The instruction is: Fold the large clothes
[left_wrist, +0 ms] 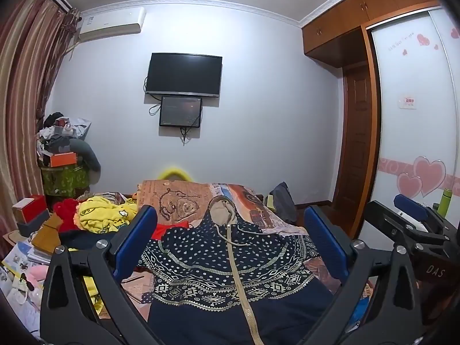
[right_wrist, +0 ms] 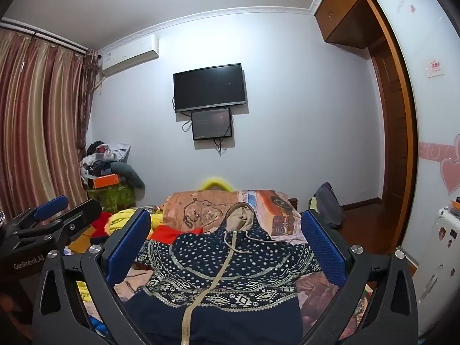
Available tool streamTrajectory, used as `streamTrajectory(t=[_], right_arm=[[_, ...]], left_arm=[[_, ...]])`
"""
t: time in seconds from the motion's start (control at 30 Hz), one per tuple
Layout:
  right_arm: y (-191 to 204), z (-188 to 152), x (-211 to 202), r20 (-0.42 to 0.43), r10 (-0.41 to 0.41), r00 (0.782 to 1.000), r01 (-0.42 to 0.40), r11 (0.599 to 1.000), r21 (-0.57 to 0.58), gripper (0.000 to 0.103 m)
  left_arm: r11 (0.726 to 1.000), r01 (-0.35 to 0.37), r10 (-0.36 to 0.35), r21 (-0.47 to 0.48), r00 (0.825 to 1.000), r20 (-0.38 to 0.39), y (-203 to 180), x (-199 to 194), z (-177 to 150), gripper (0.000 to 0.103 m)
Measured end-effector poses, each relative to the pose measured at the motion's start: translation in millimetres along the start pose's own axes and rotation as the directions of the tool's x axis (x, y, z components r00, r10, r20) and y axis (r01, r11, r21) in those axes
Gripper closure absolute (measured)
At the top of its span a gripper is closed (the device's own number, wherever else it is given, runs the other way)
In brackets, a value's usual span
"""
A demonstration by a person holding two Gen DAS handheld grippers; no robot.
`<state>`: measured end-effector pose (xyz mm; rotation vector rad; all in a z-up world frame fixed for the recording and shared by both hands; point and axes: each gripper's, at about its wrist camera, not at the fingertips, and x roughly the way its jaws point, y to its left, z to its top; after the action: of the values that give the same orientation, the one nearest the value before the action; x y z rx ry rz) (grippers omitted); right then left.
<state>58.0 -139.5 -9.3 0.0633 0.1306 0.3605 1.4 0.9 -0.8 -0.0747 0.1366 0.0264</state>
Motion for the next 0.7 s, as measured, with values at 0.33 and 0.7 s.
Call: streamTrajectory(t=[0.33, 0.7], right_arm=[[2.9, 0.5, 1.3, -0.005, 0.001, 1.000, -0.001, 1.000, -0.004, 0.000], [2.5, -0.1, 3.3, -0.010, 0.000, 1.000, 0.000, 1.000, -0.004, 0.000]], left_arm=[[1.000, -0.001, 0.001, -0.011, 1.000, -0.003, 4.6, 2.3, -0.6, 0.000], [1.000, 0.004, -0.004, -0.011, 1.000, -0.004, 4.7, 2.8, -1.5, 0.000]])
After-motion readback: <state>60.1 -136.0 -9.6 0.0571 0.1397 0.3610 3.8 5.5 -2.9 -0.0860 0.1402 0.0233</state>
